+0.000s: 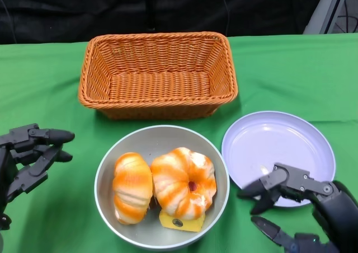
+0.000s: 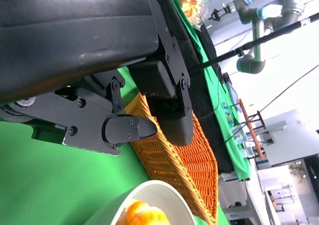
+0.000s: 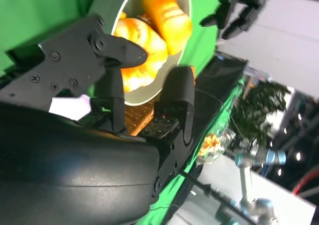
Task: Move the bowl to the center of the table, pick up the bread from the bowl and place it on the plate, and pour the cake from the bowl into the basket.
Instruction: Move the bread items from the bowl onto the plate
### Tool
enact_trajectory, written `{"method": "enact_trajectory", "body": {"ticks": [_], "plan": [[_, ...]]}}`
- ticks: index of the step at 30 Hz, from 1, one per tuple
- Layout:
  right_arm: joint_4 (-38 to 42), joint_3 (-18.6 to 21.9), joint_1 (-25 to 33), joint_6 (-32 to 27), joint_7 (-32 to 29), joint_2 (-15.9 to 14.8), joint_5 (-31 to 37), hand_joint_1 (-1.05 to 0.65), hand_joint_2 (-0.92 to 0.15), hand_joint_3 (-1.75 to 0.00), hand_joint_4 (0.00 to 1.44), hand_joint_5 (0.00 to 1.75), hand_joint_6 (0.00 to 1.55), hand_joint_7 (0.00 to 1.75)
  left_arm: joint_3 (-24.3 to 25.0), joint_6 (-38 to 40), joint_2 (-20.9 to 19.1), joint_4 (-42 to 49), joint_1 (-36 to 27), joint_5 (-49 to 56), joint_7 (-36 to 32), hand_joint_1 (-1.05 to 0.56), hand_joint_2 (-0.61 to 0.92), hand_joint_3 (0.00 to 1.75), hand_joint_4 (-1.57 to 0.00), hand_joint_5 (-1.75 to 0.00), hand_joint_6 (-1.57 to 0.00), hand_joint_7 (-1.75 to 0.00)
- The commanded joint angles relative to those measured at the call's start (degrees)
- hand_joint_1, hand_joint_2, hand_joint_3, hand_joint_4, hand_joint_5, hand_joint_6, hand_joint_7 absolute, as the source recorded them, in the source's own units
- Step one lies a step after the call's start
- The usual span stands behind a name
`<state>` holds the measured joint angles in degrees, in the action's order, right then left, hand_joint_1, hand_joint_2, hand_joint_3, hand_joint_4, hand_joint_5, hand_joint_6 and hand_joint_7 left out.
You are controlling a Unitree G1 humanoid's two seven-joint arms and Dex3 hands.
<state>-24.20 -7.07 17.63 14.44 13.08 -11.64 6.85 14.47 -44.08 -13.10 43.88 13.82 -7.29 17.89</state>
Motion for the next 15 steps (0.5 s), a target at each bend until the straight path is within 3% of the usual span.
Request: {"method": "enact_trajectory", "body": {"ticks": [1,4,10,15], "plan": [[-4.1,0.1,-1.5,-4.7,1.7,-2.4,2.2,-0.31,-0.88,-0.02,0.35,0.72,0.41,0.32,0.3,-1.4,-1.3,1.2,0.8,-0.5,-0.1,-0.08,0.91,0.45,-0.8,-1.25,-0.96,-0.76],[-6.3,-0.3,-3.9,-8.8,2.7,-3.0,4.0,-0.37,-0.88,0.0,0.25,0.6,0.37,0.19,0.4,-2.1,-1.3,2.1,1.2,-0.9,0.2,-0.07,0.91,0.47,-0.77,-1.3,-0.93,-0.81],[-8.2,-1.6,-8.3,-13.8,3.2,-3.1,8.0,-0.48,-0.87,0.0,0.2,0.49,0.38,0.1,0.5,-2.3,-1.4,2.3,1.2,-0.7,-0.3,-0.08,0.92,0.47,-0.76,-1.33,-0.9,-0.87],[-8.5,-6.3,-14.7,-20.6,4.4,-3.3,19.0,-0.69,-0.9,-0.01,0.16,0.4,0.34,0.04,0.6,-3.0,-1.1,3.0,1.3,0.2,-2.0,-0.11,0.92,0.42,-0.77,-1.29,-0.89,-0.85]]}}
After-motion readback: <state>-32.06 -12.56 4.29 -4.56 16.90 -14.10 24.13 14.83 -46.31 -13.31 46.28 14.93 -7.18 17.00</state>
